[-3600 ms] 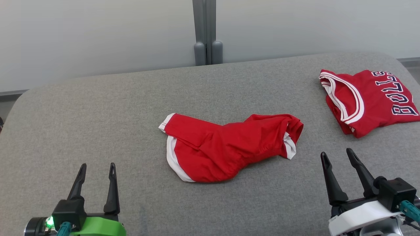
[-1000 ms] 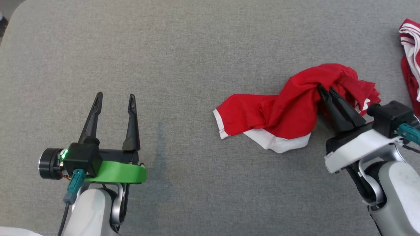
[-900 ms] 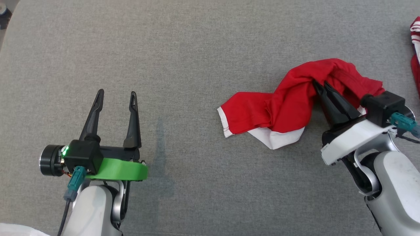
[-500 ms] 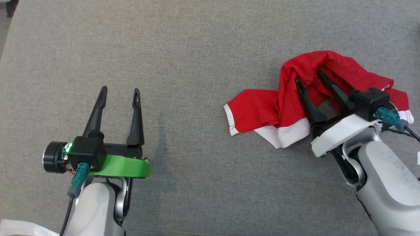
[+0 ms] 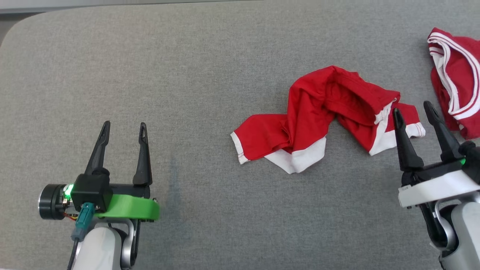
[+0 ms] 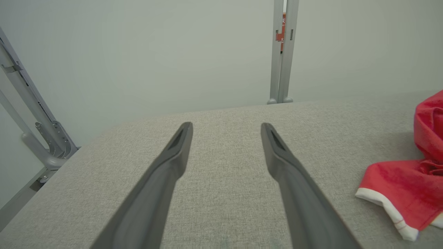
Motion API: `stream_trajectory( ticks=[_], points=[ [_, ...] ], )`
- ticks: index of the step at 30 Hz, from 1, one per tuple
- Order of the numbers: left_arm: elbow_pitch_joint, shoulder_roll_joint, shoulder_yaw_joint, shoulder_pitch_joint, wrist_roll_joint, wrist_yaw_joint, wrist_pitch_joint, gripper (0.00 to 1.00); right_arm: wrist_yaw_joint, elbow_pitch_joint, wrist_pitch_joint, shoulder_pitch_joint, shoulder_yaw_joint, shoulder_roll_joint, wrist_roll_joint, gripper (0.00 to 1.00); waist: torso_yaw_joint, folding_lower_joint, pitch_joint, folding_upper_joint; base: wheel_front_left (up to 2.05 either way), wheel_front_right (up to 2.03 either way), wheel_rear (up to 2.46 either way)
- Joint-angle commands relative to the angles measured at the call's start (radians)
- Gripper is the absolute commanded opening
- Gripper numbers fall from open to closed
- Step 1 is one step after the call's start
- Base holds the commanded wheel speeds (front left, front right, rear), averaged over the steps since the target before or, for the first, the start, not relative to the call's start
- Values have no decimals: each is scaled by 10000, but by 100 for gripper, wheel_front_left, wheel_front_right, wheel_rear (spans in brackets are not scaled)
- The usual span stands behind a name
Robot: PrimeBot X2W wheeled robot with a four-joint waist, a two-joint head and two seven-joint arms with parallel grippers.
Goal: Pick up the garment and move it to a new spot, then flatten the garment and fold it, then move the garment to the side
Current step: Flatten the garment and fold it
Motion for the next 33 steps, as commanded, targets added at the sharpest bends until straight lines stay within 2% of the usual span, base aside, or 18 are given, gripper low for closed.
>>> stream_trajectory(
  ticks=[1,9,16,26,33],
  points=[
    [11,92,67,201,77,36,-29,100,-13,-178,16,353,-115,134,-161,100,-348,-1,-442,0,0,0,0],
    [44,201,94,690,81,18,-29,100,-13,-1044,345,1410,-545,780,-483,100,-522,-1,-821,0,0,0,0],
    [30,237,36,775,83,30,-29,100,-15,-1363,525,1622,-658,991,-610,100,-554,-1,-856,0,0,0,0],
    [-84,233,-51,622,76,61,-29,100,-15,-1438,766,1492,-615,926,-676,100,-507,-1,-711,0,0,0,0],
    [-180,94,-277,10,126,-35,-29,100,-15,-536,1230,553,631,376,-407,100,-103,-1,-19,0,0,0,0]
  ],
)
